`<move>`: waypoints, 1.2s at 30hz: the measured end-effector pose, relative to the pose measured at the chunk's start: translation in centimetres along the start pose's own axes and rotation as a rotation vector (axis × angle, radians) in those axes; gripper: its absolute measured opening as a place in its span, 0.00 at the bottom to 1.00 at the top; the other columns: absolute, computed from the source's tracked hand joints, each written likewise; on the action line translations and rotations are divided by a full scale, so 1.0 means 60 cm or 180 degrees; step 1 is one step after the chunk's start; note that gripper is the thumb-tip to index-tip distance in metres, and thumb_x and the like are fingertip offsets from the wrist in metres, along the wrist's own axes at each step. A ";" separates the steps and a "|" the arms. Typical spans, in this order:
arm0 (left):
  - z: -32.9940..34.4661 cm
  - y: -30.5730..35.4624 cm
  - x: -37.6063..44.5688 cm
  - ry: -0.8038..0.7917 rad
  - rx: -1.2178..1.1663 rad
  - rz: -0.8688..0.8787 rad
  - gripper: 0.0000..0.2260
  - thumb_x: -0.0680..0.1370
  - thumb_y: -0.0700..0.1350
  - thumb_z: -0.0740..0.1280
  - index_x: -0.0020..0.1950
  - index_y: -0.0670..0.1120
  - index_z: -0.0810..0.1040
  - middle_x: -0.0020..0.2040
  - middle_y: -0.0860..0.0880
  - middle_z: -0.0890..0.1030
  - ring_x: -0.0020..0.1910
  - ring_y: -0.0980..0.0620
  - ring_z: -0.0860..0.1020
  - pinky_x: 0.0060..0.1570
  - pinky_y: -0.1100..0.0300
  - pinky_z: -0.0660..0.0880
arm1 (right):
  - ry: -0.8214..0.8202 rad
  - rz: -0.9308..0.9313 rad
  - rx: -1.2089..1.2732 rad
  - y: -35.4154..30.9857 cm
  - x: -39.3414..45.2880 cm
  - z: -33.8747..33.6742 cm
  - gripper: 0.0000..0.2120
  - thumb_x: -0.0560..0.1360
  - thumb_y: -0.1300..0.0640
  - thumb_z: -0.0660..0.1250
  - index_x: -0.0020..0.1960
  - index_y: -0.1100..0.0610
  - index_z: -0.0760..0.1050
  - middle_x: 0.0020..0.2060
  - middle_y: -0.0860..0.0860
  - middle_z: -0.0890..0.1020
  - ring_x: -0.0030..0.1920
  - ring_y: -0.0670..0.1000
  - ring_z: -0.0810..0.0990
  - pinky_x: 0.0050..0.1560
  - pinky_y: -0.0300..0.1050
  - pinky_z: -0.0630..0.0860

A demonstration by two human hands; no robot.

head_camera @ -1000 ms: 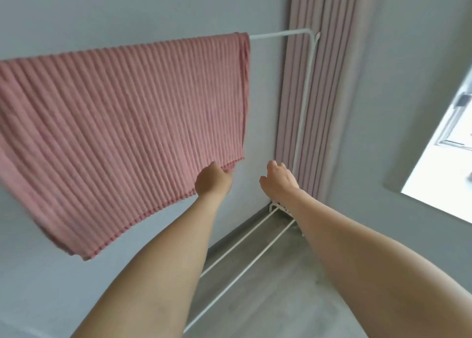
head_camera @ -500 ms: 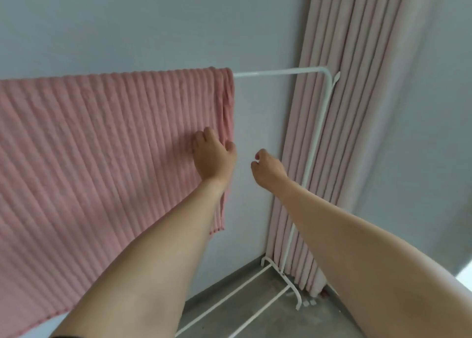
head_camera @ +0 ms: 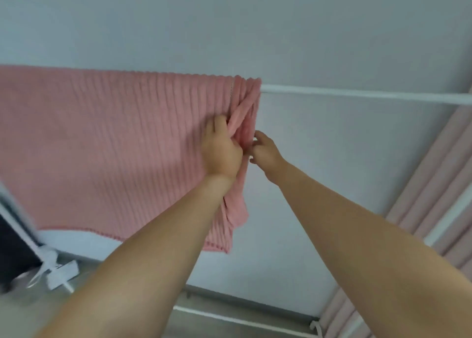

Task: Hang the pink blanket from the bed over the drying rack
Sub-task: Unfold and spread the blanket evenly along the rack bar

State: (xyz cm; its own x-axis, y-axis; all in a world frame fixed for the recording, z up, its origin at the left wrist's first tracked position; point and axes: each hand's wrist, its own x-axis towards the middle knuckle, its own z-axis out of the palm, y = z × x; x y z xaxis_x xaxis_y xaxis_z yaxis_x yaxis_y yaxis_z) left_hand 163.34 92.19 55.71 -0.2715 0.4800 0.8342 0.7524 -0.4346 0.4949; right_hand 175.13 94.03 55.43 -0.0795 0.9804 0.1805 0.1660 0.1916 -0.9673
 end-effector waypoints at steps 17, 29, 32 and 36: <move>-0.117 -0.018 -0.103 -0.1510 0.1531 -0.0976 0.18 0.73 0.41 0.62 0.62 0.40 0.66 0.47 0.43 0.78 0.45 0.36 0.79 0.38 0.50 0.70 | -0.0047 -0.0303 0.0207 0.015 -0.027 0.014 0.10 0.72 0.56 0.69 0.53 0.53 0.78 0.48 0.51 0.85 0.49 0.51 0.84 0.54 0.51 0.80; -0.080 0.131 0.062 -0.0714 0.1198 -0.0041 0.13 0.80 0.46 0.62 0.63 0.44 0.74 0.54 0.46 0.80 0.49 0.46 0.78 0.40 0.57 0.67 | -0.0519 -0.0175 0.0796 -0.073 -0.027 -0.006 0.10 0.75 0.72 0.62 0.39 0.67 0.79 0.31 0.55 0.81 0.30 0.50 0.78 0.31 0.41 0.73; -0.078 0.132 0.060 -0.0905 0.1189 -0.0072 0.05 0.78 0.45 0.63 0.49 0.46 0.77 0.43 0.49 0.81 0.38 0.48 0.76 0.36 0.58 0.65 | 0.0003 -0.0197 0.0954 -0.087 -0.016 -0.033 0.07 0.75 0.69 0.64 0.45 0.71 0.80 0.37 0.59 0.81 0.36 0.53 0.79 0.36 0.44 0.76; -0.064 0.145 0.013 -0.1248 0.1223 0.0336 0.08 0.75 0.46 0.64 0.37 0.46 0.76 0.40 0.46 0.81 0.38 0.45 0.78 0.35 0.58 0.65 | 0.0590 -0.0199 0.1466 -0.113 -0.005 -0.084 0.11 0.74 0.72 0.62 0.42 0.63 0.82 0.37 0.57 0.82 0.38 0.52 0.80 0.40 0.43 0.78</move>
State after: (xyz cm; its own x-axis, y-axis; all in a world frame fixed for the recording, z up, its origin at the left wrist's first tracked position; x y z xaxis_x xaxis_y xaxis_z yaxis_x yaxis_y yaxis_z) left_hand 167.36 85.86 61.61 0.0056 0.7284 0.6852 0.9480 -0.2219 0.2281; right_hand 178.99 92.66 62.85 0.1076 0.9675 0.2289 -0.2881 0.2507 -0.9242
